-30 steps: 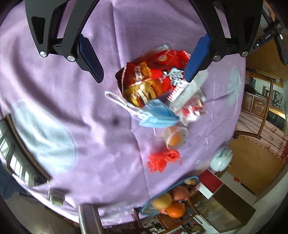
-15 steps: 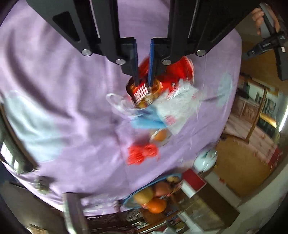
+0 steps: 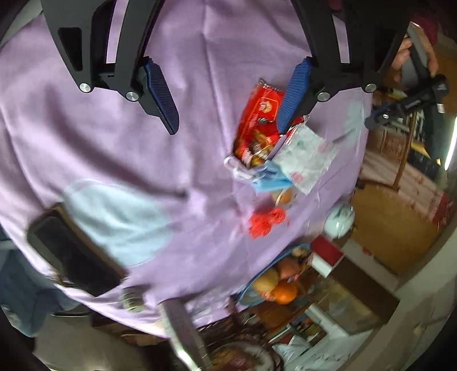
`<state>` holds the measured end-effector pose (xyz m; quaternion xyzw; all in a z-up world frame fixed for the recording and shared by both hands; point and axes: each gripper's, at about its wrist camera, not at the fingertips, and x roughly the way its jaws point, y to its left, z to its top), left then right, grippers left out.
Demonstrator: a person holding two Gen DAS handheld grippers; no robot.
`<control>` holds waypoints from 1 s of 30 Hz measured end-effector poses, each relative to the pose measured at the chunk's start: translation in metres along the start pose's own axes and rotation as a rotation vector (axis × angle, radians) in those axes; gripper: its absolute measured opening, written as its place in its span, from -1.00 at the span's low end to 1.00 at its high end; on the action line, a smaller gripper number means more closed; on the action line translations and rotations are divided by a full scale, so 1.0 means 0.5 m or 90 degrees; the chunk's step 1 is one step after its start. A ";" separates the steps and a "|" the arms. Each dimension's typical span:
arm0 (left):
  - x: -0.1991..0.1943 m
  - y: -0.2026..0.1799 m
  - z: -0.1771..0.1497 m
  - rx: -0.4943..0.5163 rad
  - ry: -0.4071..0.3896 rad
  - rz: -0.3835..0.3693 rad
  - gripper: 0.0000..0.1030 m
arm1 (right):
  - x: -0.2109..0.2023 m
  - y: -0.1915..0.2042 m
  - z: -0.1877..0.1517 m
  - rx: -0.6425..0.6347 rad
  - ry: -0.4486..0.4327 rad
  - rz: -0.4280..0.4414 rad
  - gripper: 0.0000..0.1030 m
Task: Collect trash
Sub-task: 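Grasp the red snack bag with the right gripper, then grasp the clear plastic container with left gripper while right gripper holds the snack bag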
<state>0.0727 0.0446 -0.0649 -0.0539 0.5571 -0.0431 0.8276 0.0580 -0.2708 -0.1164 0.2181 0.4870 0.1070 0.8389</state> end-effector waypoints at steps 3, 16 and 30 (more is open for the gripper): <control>-0.016 0.022 -0.011 -0.013 0.000 0.017 0.73 | 0.053 0.027 0.011 -0.006 0.030 0.019 0.38; -0.019 0.067 -0.006 -0.055 -0.006 0.048 0.73 | 0.051 0.052 0.029 -0.087 -0.008 -0.035 -0.68; 0.172 -0.147 0.090 0.090 0.060 -0.014 0.74 | -0.132 -0.107 0.021 0.026 -0.072 -0.081 -0.63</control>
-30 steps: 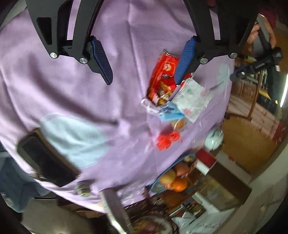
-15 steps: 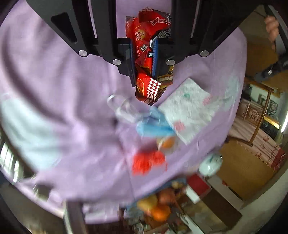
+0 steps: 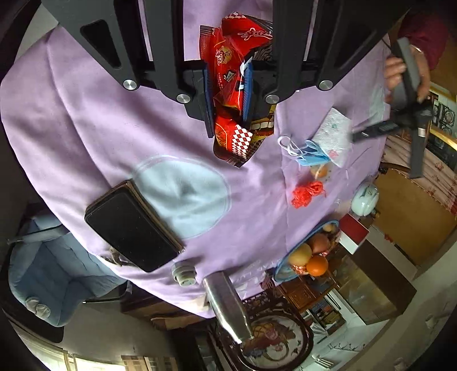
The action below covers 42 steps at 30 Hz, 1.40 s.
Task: Collect trash
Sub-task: 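Grasp the clear plastic container with left gripper while right gripper holds the snack bag, then carry the container and snack bag in both grippers to the wastebasket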
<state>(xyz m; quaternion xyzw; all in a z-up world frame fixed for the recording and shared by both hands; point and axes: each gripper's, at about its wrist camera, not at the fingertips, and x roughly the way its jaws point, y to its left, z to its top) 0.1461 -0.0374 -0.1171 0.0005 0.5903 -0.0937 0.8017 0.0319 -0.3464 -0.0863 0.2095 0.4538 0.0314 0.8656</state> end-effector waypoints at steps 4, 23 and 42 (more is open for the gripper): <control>-0.001 -0.061 -0.027 0.047 0.004 -0.032 0.74 | -0.010 0.016 0.006 -0.023 -0.011 0.013 -0.58; 0.031 0.018 0.007 -0.062 -0.020 -0.003 0.41 | 0.021 0.013 0.022 -0.038 0.026 0.032 -0.55; -0.210 0.105 -0.061 -0.100 -0.179 0.008 0.09 | 0.025 0.163 0.030 -0.119 0.014 0.110 -0.55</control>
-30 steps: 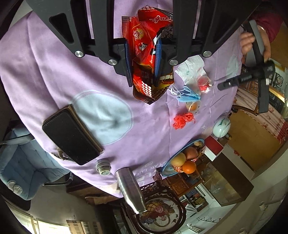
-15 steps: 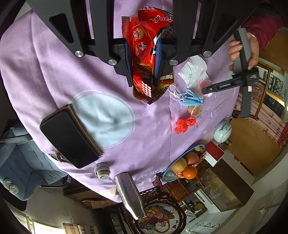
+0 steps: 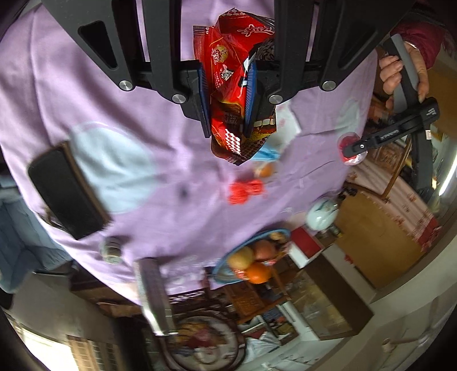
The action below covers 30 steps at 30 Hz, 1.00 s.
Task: Collect trash
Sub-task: 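Carry the container and snack bag in both grippers to the wastebasket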
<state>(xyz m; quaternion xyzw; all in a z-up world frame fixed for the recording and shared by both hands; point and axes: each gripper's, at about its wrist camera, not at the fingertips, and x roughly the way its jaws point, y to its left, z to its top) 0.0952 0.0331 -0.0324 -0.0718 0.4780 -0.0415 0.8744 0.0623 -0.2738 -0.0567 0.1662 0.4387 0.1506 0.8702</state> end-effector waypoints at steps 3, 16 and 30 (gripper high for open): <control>-0.044 0.059 -0.020 -0.035 -0.014 0.017 0.09 | 0.014 0.047 -0.001 -0.021 0.006 0.019 -0.55; -0.187 0.326 -0.146 -0.140 -0.038 0.061 0.09 | 0.041 0.257 -0.059 -0.069 0.007 0.054 -0.56; -0.328 0.462 -0.286 -0.335 -0.113 0.165 0.09 | 0.117 0.416 -0.022 -0.207 0.081 0.161 -0.56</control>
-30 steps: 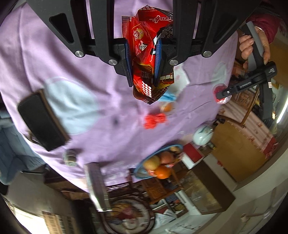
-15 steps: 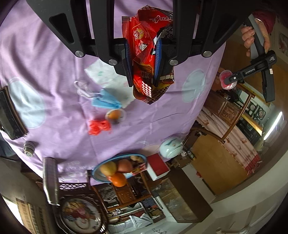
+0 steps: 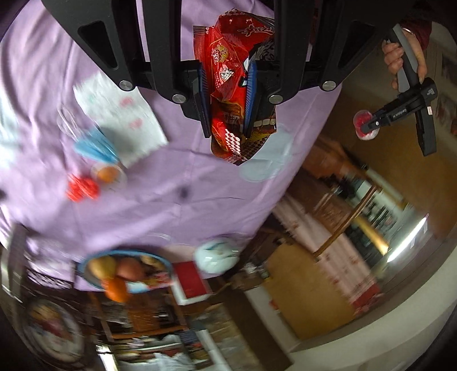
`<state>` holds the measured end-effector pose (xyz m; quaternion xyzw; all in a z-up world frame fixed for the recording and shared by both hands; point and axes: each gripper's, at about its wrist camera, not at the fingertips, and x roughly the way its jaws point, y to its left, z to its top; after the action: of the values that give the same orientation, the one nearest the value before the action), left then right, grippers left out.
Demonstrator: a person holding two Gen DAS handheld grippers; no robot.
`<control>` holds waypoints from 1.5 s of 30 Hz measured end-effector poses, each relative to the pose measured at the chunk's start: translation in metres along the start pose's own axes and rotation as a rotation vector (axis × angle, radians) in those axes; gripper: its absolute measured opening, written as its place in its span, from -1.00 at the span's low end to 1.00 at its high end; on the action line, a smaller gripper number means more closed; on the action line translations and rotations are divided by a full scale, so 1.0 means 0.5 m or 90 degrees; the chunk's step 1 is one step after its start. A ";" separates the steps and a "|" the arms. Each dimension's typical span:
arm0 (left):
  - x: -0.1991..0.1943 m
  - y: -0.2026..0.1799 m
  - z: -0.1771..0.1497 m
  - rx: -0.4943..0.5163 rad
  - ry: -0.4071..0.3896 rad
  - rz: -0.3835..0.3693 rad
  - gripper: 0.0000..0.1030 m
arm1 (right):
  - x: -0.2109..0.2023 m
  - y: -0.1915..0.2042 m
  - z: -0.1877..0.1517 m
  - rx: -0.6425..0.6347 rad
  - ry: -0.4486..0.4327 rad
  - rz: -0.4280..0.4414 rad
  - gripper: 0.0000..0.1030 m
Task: Collect trash
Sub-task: 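Carry the container and snack bag in both grippers to the wastebasket, then open the left gripper over the basket to drop the plastic container, then open the right gripper over the basket to drop the red snack bag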
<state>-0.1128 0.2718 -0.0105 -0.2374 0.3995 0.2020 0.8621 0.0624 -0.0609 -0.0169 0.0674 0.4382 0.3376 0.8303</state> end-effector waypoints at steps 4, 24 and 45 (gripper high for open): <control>-0.033 0.075 -0.031 -0.083 -0.015 0.050 0.09 | 0.034 0.042 0.025 -0.051 0.028 0.044 -0.56; -0.109 0.403 -0.208 -0.319 0.033 0.188 0.10 | 0.174 0.287 0.010 -0.193 0.138 0.134 -0.56; -0.197 0.509 -0.292 -0.428 0.043 0.244 0.70 | 0.269 0.527 -0.084 -0.305 0.250 0.241 -0.55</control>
<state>-0.3953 0.3781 -0.0792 -0.4343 0.3760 0.4711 0.6694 -0.0498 0.2157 -0.0268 -0.1154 0.4771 0.5851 0.6455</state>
